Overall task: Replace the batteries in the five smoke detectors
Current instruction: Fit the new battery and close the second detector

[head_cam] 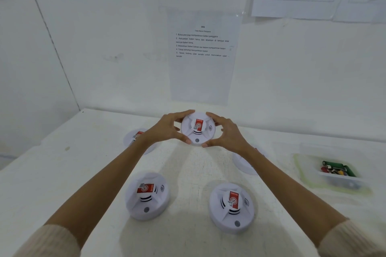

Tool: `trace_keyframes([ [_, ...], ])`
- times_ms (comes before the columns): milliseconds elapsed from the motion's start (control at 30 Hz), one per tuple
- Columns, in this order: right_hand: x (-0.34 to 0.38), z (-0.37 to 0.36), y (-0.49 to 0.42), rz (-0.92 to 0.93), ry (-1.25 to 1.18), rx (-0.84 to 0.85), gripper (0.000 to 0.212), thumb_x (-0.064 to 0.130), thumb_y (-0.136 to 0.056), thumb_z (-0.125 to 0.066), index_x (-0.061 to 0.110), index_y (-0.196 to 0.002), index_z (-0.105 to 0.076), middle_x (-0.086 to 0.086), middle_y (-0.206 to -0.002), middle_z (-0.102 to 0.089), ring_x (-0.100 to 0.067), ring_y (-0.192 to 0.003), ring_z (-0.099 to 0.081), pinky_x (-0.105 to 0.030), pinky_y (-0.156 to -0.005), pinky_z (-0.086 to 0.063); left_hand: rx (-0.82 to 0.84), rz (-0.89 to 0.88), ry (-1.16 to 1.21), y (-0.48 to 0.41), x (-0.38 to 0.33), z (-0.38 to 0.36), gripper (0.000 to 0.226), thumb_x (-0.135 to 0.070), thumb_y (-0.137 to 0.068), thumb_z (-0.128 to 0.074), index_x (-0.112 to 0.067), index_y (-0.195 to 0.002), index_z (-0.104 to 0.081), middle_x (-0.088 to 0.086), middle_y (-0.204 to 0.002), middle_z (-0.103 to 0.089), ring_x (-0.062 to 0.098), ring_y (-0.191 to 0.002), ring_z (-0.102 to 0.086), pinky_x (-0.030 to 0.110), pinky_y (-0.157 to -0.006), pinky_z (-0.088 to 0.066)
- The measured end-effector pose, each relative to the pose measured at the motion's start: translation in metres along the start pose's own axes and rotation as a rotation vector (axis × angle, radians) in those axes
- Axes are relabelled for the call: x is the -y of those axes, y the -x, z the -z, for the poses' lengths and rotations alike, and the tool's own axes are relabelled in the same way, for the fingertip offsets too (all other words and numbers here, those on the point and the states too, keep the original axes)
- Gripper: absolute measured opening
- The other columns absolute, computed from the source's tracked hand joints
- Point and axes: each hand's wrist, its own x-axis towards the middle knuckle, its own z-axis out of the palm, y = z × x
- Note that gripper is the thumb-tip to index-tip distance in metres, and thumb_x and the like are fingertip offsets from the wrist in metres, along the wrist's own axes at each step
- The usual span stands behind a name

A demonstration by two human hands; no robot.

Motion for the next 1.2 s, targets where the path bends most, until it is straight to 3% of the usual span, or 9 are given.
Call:
trace_keyframes([
  [133,-0.01,-0.014,0.004,-0.079,0.068,0.108,0.097,0.025,-0.057,-0.087,0.014,-0.14,-0.038,-0.003,-0.131,-0.055,-0.014,-0.111,-0.052,-0.019,-0.091,-0.035,0.036,0.062,-0.06,0.007,0.011,-0.009,0.089,-0.013,-0.055,-0.089,-0.016,-0.134,-0.048,0.002,-0.12,-0.062,0.006,-0.098,-0.059,0.015,-0.079,-0.051],
  [333,-0.018,-0.028,0.015,-0.177,0.094,0.218,0.096,0.027,-0.063,-0.084,0.012,-0.143,-0.032,-0.007,-0.134,-0.052,-0.018,-0.122,-0.048,-0.019,-0.094,-0.032,0.142,0.077,-0.13,0.013,0.019,-0.015,0.065,-0.019,-0.055,-0.09,-0.019,-0.114,-0.062,-0.008,-0.099,-0.068,-0.012,-0.078,-0.06,0.005,-0.071,-0.046],
  [500,-0.019,-0.033,0.015,-0.185,0.114,0.239,0.11,0.05,-0.048,-0.082,0.012,-0.14,-0.036,-0.009,-0.128,-0.057,-0.017,-0.112,-0.053,-0.02,-0.089,-0.037,0.167,0.095,-0.146,0.013,0.029,-0.018,0.063,-0.02,-0.057,-0.089,-0.018,-0.114,-0.061,-0.006,-0.101,-0.068,-0.01,-0.081,-0.06,0.008,-0.07,-0.048],
  [633,-0.025,-0.039,0.012,-0.187,0.136,0.219,0.119,0.071,-0.033,-0.066,0.016,-0.136,-0.043,-0.005,-0.124,-0.06,-0.013,-0.102,-0.053,-0.029,-0.09,-0.042,0.177,0.117,-0.154,0.012,0.035,-0.019,0.068,-0.019,-0.057,-0.089,-0.022,-0.118,-0.058,-0.005,-0.108,-0.065,0.009,-0.093,-0.062,0.016,-0.076,-0.051],
  [800,-0.029,-0.04,0.013,-0.179,0.14,0.191,0.11,0.07,-0.035,-0.065,0.012,-0.128,-0.051,-0.004,-0.113,-0.064,-0.006,-0.087,-0.049,-0.019,-0.077,-0.037,0.172,0.131,-0.167,0.01,0.038,-0.02,0.073,-0.017,-0.06,-0.087,-0.02,-0.124,-0.053,-0.004,-0.11,-0.057,0.013,-0.098,-0.056,0.011,-0.074,-0.046],
  [967,-0.043,-0.047,0.01,-0.213,0.192,0.198,0.121,0.092,-0.027,-0.057,0.02,-0.124,-0.052,0.001,-0.114,-0.064,-0.019,-0.099,-0.054,-0.037,-0.088,-0.048,0.209,0.132,-0.178,0.01,0.044,-0.02,0.072,-0.019,-0.061,-0.087,-0.019,-0.126,-0.054,0.002,-0.114,-0.061,0.018,-0.104,-0.057,0.029,-0.088,-0.05],
  [1033,-0.054,-0.05,0.006,-0.206,0.202,0.217,0.122,0.095,-0.027,-0.052,0.022,-0.125,-0.052,0.003,-0.115,-0.063,-0.025,-0.106,-0.055,-0.041,-0.09,-0.047,0.214,0.128,-0.168,0.01,0.044,-0.02,0.072,-0.018,-0.062,-0.087,-0.017,-0.127,-0.055,0.0,-0.115,-0.061,0.016,-0.103,-0.057,0.025,-0.086,-0.05],
  [1100,-0.034,-0.042,0.011,-0.189,0.221,0.223,0.117,0.092,-0.033,-0.057,0.022,-0.127,-0.049,0.003,-0.12,-0.06,-0.026,-0.113,-0.051,-0.041,-0.094,-0.044,0.207,0.135,-0.169,0.01,0.044,-0.019,0.076,-0.018,-0.063,-0.086,-0.014,-0.13,-0.052,-0.003,-0.118,-0.06,0.012,-0.102,-0.056,0.016,-0.082,-0.048],
  [1200,-0.008,-0.033,0.015,-0.192,0.162,0.185,0.089,0.053,-0.064,-0.076,0.022,-0.138,-0.038,0.001,-0.136,-0.047,-0.021,-0.127,-0.035,-0.034,-0.104,-0.027,0.113,0.146,-0.12,0.013,0.04,-0.012,0.081,-0.022,-0.063,-0.085,-0.017,-0.134,-0.047,-0.002,-0.121,-0.059,0.009,-0.101,-0.056,0.018,-0.081,-0.048],
])
